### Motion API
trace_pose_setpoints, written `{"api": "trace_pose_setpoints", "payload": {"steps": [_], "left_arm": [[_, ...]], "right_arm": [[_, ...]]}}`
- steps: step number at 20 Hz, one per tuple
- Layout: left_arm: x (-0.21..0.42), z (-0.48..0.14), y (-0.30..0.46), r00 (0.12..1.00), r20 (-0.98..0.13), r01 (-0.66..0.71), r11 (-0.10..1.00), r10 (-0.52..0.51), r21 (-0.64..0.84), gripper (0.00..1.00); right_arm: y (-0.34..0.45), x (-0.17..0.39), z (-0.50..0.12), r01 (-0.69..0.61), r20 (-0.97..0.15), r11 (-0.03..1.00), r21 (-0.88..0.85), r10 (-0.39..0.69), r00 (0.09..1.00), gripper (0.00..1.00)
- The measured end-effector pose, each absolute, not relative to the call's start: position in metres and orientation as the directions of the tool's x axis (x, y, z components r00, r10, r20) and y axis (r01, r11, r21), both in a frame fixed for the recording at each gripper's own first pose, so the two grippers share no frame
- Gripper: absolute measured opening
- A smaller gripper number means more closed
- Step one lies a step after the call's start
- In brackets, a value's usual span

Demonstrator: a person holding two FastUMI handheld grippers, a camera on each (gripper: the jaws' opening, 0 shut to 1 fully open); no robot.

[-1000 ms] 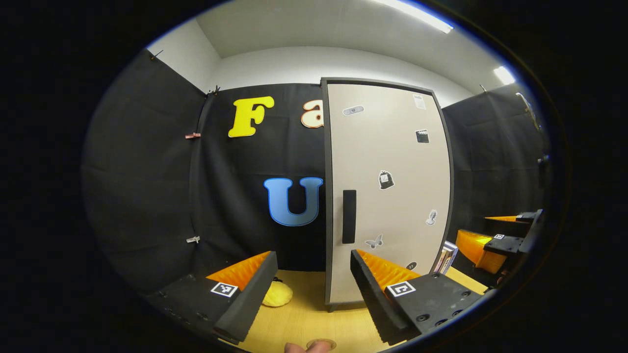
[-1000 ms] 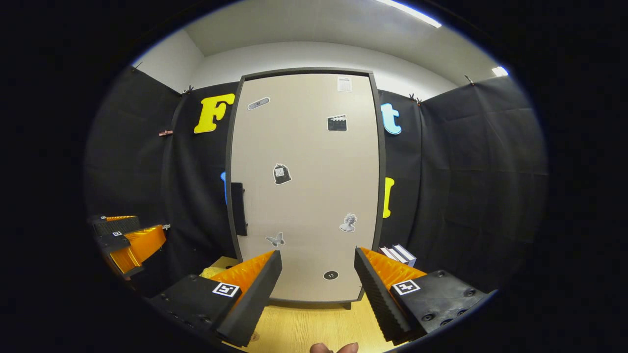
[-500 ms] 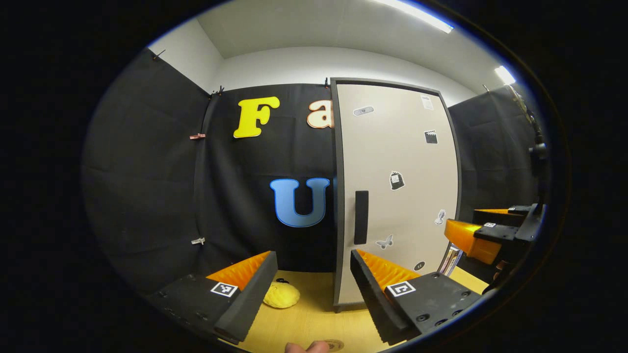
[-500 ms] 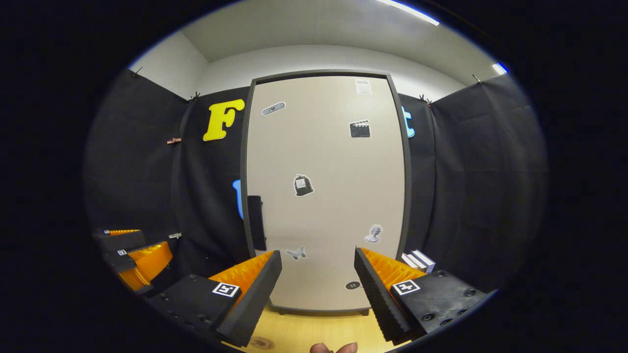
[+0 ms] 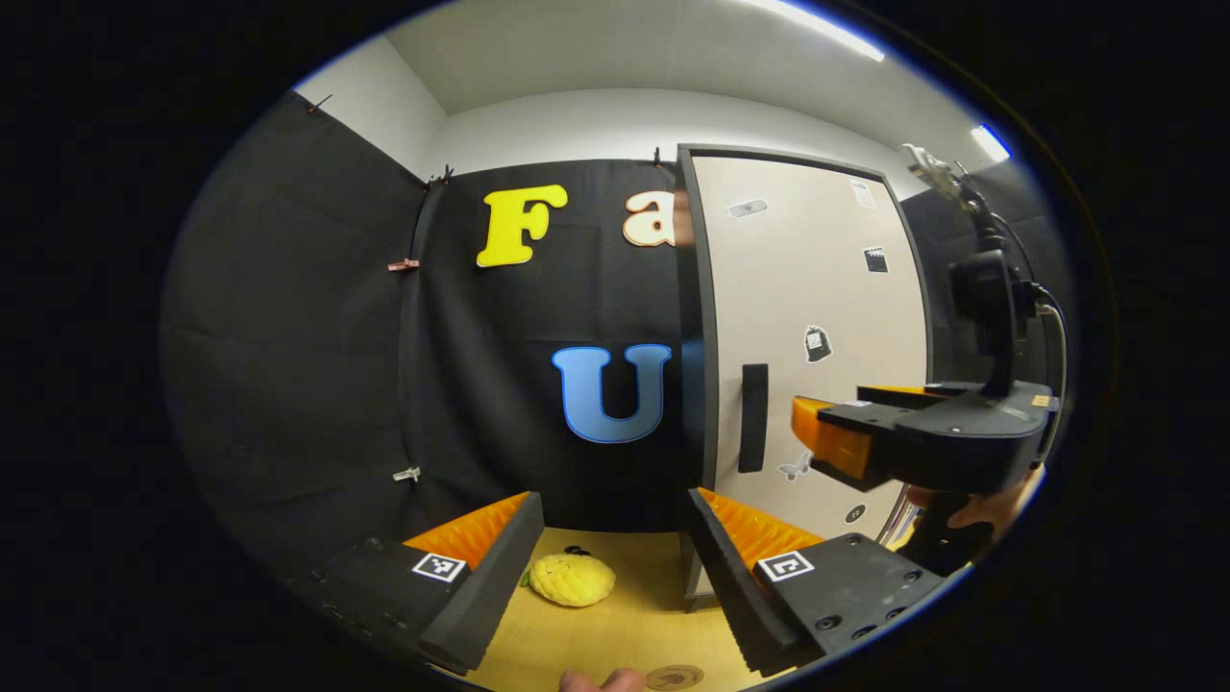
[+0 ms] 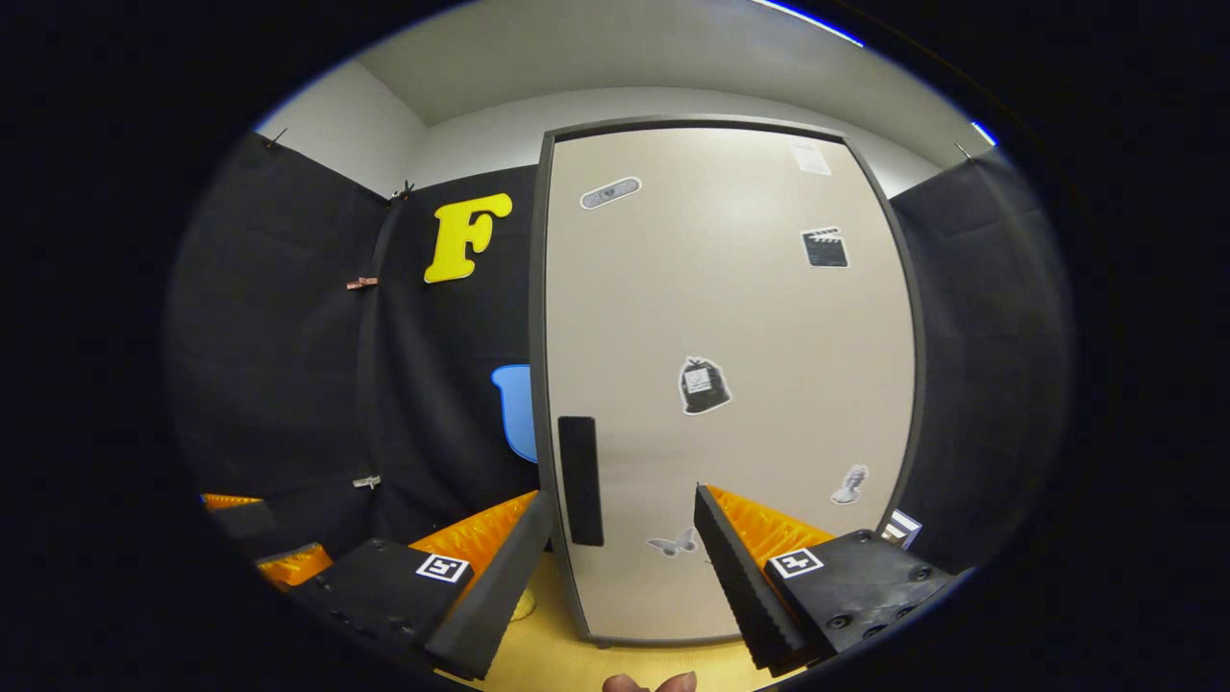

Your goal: Open the cabinet door with the right hand, grasp the bottle in the cabinet with the left hand and place it on the coaster, then close the cabinet door with the right hand.

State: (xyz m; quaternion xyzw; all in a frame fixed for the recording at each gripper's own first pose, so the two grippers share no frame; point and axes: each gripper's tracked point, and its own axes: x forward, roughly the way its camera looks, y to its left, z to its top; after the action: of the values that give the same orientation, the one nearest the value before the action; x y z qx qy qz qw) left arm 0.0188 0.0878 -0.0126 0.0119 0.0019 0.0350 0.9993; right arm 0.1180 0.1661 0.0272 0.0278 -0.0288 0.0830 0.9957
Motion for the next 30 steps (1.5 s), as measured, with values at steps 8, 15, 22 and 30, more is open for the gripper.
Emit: {"api": "trace_pose_setpoints", "payload": {"steps": [8, 15, 22, 30], "left_arm": [[0.032, -0.034, 0.114, 0.994, -0.047, -0.102, 0.995, 0.101, 0.001, 0.95], [0.037, -0.040, 0.126, 0.991, -0.062, -0.122, 0.993, 0.122, 0.003, 0.95], [0.027, -0.041, 0.121, 0.990, -0.065, -0.123, 0.992, 0.123, 0.007, 0.95], [0.009, -0.039, 0.117, 0.988, -0.057, -0.142, 0.990, 0.143, 0.021, 0.95]], "right_arm": [[0.200, 0.186, 0.004, -0.142, 0.023, 0.988, 0.066, 0.141, 0.990, 0.97], [0.204, 0.209, -0.012, -0.085, -0.022, 0.994, 0.067, 0.087, 0.996, 0.51], [0.200, 0.206, -0.012, -0.092, -0.014, 0.995, 0.042, 0.092, 0.996, 0.26], [0.193, 0.150, -0.009, -0.221, -0.007, 0.974, 0.042, 0.221, 0.975, 0.26]]}}
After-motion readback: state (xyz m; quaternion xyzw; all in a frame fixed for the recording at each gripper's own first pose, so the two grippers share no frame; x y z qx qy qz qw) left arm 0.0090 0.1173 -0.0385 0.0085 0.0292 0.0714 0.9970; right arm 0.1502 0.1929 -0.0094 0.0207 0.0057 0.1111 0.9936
